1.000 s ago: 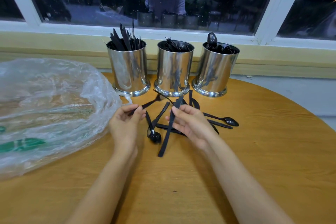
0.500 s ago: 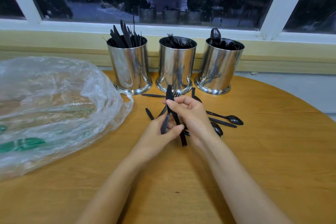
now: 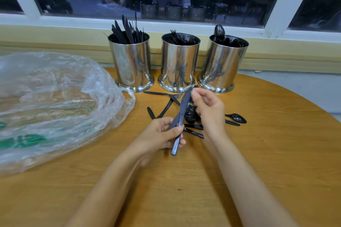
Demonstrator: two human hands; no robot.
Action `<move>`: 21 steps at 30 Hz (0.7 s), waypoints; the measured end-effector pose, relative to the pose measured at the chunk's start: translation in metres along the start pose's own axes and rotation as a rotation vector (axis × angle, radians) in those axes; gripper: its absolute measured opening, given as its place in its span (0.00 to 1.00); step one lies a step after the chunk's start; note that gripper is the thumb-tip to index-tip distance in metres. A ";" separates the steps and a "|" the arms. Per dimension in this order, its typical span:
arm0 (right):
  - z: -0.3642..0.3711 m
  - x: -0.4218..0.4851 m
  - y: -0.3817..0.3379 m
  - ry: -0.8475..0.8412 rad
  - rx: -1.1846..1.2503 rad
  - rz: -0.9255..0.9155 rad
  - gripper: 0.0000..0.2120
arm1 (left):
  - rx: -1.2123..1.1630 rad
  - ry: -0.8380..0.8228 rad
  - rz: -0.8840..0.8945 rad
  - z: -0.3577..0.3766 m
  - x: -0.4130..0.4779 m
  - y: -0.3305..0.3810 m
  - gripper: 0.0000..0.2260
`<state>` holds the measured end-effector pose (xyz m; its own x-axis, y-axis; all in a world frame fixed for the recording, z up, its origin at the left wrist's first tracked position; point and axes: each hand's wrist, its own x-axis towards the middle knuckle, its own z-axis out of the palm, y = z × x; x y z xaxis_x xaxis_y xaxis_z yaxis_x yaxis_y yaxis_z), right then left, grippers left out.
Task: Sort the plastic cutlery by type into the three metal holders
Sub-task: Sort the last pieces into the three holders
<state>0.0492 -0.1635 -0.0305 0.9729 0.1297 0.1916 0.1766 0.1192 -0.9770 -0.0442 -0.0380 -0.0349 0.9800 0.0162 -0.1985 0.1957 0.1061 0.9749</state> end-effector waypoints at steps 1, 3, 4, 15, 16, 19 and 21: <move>-0.004 0.003 0.000 0.072 0.025 -0.026 0.05 | -0.019 -0.003 -0.021 -0.002 0.000 0.000 0.03; -0.014 0.009 0.000 0.180 0.061 -0.041 0.06 | -0.062 0.005 -0.041 -0.004 0.000 0.001 0.03; -0.018 0.011 0.000 0.206 0.068 -0.036 0.05 | -0.081 0.024 -0.035 -0.004 0.001 0.001 0.02; 0.014 -0.018 -0.019 -0.324 0.039 -0.039 0.06 | -0.139 -0.086 -0.011 -0.009 0.005 -0.002 0.28; 0.017 -0.020 -0.019 -0.334 -0.003 -0.073 0.07 | -0.137 -0.107 -0.024 -0.008 0.005 -0.004 0.24; 0.015 -0.023 -0.023 -0.389 -0.062 -0.082 0.07 | -0.040 -0.154 0.007 -0.011 0.004 -0.007 0.08; 0.011 -0.021 -0.026 -0.439 -0.060 -0.085 0.08 | 0.057 -0.116 0.040 -0.010 0.004 -0.006 0.07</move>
<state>0.0222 -0.1585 -0.0086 0.8013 0.5286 0.2803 0.2744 0.0916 -0.9572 -0.0415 -0.0282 -0.0427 0.9840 -0.0965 -0.1498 0.1552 0.0510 0.9866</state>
